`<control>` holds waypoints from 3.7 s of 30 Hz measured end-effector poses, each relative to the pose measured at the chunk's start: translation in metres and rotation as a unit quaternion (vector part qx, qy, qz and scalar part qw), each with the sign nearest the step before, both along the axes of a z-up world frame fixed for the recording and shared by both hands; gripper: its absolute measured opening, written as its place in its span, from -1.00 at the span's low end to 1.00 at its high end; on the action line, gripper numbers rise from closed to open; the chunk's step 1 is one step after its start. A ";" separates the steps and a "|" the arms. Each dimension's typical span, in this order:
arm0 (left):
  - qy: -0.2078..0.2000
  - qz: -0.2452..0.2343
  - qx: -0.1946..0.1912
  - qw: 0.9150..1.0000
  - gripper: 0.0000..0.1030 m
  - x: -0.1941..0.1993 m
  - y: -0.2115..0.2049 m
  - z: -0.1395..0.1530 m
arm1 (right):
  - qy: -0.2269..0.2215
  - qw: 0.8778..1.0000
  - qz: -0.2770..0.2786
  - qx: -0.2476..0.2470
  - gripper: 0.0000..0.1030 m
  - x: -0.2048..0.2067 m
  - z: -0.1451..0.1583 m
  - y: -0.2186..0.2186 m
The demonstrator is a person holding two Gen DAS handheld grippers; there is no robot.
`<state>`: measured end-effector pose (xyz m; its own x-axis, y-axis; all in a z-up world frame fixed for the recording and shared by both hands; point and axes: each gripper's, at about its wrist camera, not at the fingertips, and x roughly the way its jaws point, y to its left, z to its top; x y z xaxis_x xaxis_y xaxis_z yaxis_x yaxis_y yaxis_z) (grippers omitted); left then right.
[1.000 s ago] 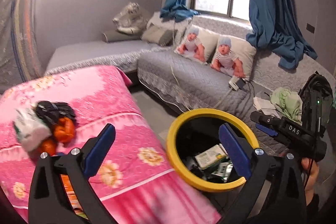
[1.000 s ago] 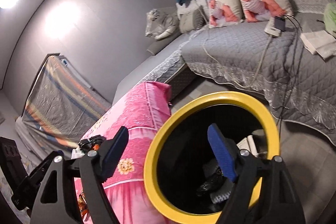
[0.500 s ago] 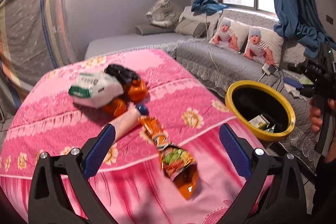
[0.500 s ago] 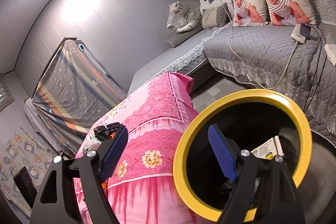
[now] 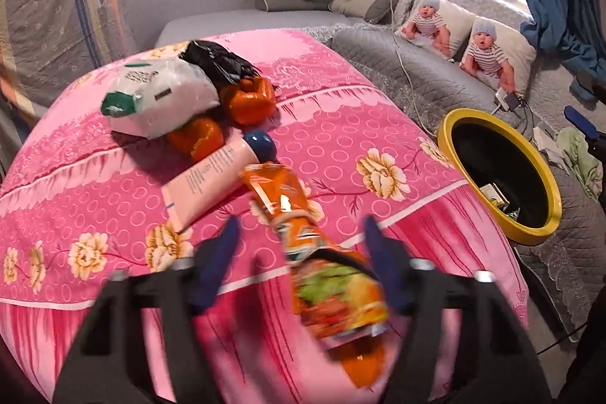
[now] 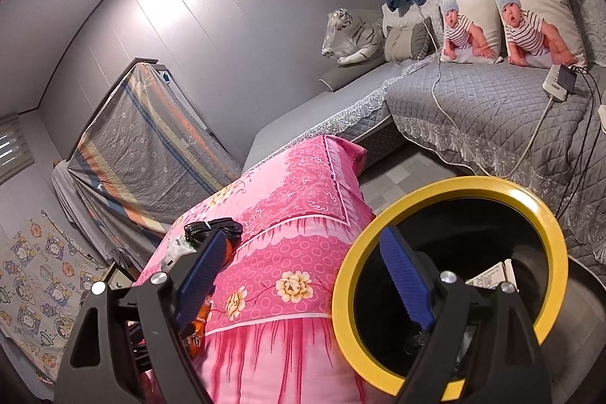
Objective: Collect trash
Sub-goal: 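Grasp the long orange chip bag on the bed with the left tool, then grasp the pink lotion tube with right tool while left tool holds the chip bag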
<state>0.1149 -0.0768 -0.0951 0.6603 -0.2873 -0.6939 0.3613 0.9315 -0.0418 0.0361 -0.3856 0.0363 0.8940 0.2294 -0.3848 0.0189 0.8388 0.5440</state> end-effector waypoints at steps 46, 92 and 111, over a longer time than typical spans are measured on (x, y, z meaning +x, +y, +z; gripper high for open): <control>-0.086 -0.085 -0.011 0.993 -0.58 -0.048 0.044 0.014 | 0.008 0.951 0.283 -0.122 0.55 0.077 0.005 0.166; -0.092 0.101 -0.147 0.980 -0.56 -0.039 0.159 0.045 | 0.071 0.698 0.625 -0.342 -0.28 0.210 -0.081 0.319; -0.130 0.090 -0.113 0.981 -0.56 -0.055 0.122 0.084 | 0.038 0.850 0.455 -0.263 -0.97 0.121 -0.007 0.237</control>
